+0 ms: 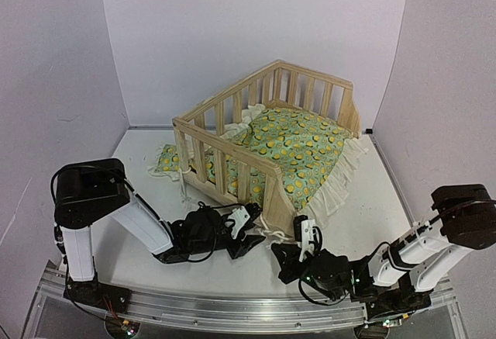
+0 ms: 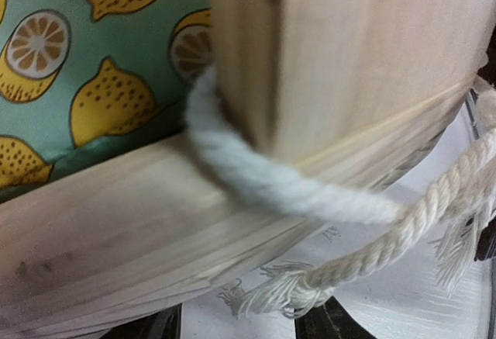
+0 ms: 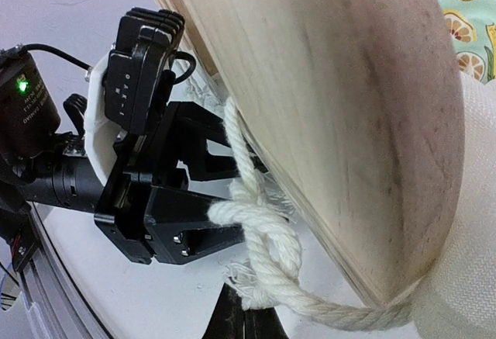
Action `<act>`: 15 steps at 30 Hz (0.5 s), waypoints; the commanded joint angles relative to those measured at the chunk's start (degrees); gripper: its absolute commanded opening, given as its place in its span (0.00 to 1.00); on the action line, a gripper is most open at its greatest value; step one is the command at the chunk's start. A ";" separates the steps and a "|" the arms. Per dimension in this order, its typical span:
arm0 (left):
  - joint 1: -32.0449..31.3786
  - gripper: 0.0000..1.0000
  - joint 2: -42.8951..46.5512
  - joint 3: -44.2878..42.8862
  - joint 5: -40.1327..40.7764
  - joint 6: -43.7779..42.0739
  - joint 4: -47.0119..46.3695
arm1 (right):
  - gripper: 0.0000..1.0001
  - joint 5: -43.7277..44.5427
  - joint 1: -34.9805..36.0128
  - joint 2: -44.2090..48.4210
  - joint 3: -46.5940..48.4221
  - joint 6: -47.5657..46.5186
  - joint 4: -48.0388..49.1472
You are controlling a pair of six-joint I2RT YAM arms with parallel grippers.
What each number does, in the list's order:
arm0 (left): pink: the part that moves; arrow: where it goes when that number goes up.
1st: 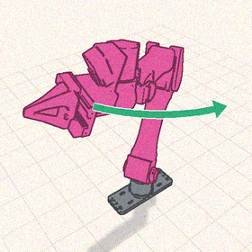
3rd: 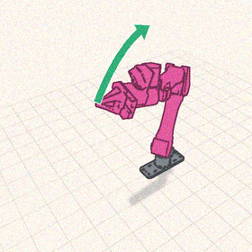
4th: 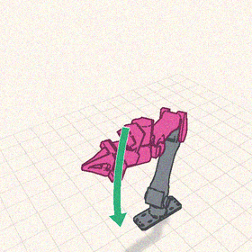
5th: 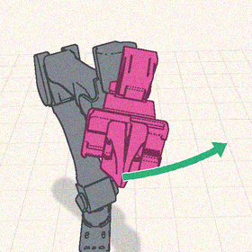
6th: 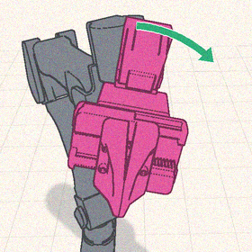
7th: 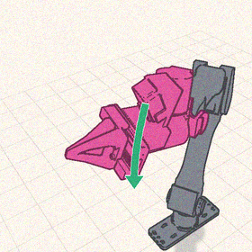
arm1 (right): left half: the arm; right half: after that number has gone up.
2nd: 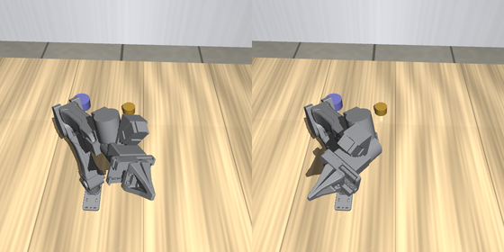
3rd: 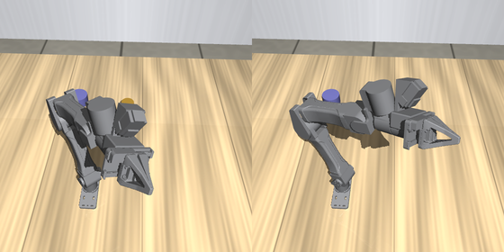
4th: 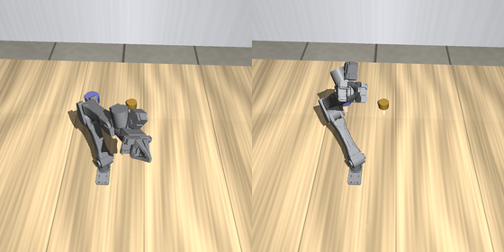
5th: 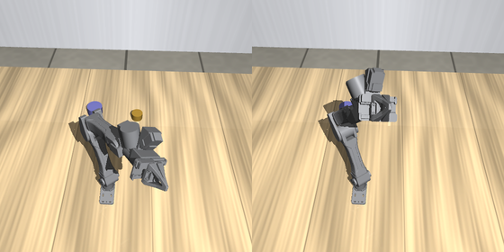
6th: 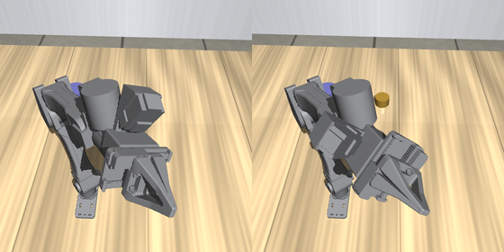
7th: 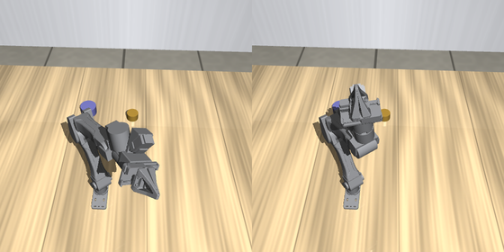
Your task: Set up the pet bed
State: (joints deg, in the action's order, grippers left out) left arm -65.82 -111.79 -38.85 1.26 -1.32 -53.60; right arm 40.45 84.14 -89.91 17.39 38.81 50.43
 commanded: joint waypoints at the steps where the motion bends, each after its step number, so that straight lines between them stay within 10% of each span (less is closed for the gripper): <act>1: -1.50 0.46 0.22 -2.64 0.26 -0.35 -6.93 | 0.00 -0.52 -0.05 2.39 1.69 -0.57 -0.26; 4: -2.47 0.41 1.05 -1.65 -0.73 -1.11 -8.47 | 0.00 -0.54 -0.08 3.08 1.66 -0.57 -0.96; 8: -3.09 0.09 1.96 -1.00 0.06 -1.05 -8.66 | 0.00 -0.95 -0.11 3.53 2.40 -0.90 -2.92; 15: -3.36 0.00 13.86 6.76 11.91 2.28 -1.85 | 0.00 -11.11 0.38 11.62 11.98 11.59 -47.51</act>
State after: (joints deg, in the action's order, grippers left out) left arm -69.21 -107.63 -35.22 4.82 -1.54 -57.49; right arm 37.10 84.14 -84.09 22.87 43.05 28.80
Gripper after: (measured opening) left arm 0.033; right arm 0.011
